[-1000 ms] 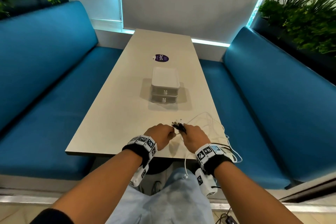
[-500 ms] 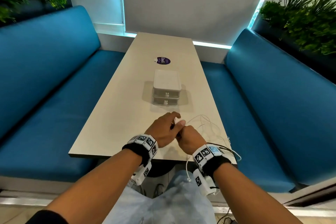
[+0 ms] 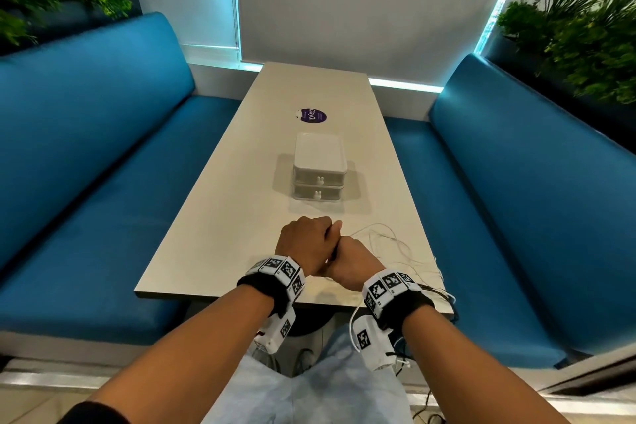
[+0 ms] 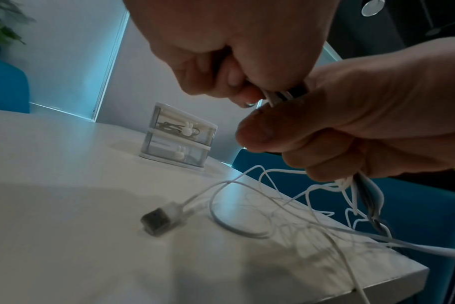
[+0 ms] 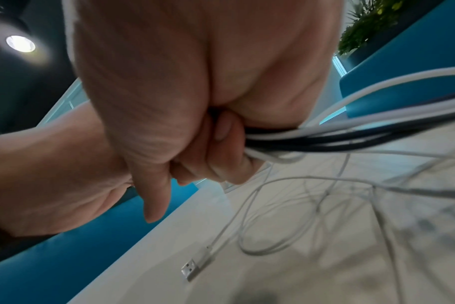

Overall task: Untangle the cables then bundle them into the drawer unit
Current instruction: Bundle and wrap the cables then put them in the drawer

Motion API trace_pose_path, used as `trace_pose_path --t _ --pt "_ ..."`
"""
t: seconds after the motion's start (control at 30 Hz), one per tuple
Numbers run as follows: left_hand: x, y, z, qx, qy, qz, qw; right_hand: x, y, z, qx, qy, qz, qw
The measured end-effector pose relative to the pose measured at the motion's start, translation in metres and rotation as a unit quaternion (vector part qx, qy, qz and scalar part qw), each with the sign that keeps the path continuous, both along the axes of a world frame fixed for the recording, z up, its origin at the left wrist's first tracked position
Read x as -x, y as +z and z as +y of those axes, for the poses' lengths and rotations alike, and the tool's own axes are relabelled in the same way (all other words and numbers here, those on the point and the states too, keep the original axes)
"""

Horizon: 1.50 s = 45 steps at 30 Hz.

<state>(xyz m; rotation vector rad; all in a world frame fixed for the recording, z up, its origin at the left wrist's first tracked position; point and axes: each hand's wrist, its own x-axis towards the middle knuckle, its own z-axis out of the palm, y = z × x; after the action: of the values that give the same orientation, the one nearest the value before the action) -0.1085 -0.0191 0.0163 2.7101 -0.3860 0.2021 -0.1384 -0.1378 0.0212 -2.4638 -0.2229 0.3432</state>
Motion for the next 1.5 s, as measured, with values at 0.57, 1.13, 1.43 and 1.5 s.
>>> trace_pose_path --t 0.57,1.13,1.43,1.5 --pt "-0.018 0.011 0.029 -0.054 0.016 -0.004 0.998 -0.01 0.002 0.001 0.009 0.048 0.0 0.999" --pt "-0.013 -0.018 0.084 -0.003 0.029 0.085 0.996 -0.016 -0.011 -0.006 0.098 0.003 -0.079 0.992" --pt "-0.005 -0.008 0.045 -0.028 0.021 0.232 0.972 -0.02 -0.006 -0.007 0.088 -0.06 -0.109 0.988" --pt "-0.006 -0.009 0.043 -0.032 0.01 0.228 0.973 -0.022 -0.004 -0.009 0.098 -0.064 -0.106 0.987"
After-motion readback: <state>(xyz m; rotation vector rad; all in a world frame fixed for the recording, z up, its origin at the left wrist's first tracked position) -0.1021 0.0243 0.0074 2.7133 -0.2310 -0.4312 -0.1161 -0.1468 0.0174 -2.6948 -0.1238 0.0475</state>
